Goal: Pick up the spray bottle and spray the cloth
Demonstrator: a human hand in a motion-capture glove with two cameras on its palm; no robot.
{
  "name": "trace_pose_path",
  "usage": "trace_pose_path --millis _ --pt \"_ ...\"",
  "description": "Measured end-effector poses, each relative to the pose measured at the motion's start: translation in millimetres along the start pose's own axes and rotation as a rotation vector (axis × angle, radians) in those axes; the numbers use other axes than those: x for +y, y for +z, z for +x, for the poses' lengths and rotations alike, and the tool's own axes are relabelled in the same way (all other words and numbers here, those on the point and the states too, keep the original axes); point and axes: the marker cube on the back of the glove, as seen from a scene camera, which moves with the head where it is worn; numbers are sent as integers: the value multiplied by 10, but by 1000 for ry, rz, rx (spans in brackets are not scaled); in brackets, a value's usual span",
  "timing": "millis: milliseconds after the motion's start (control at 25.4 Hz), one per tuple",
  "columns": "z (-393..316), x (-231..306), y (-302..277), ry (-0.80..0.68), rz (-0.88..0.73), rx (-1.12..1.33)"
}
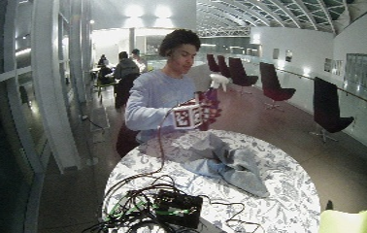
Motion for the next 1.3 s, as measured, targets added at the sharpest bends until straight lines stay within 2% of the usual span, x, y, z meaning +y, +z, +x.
trace_pose_path --millis 118,276,434,592,986,1144,1302 --pt "139 -380 364 -87 -59 18" --pt "535 -722 781 -118 -141 76" --pt "876 -1045 1129 -114 -94 88" --pt "1058 -1119 1251 -105 -100 102" --pt "1157 -950 1235 -73 -233 196" --pt "962 -749 837 -80 -226 324" --pt "687 -323 298 -73 -239 462"
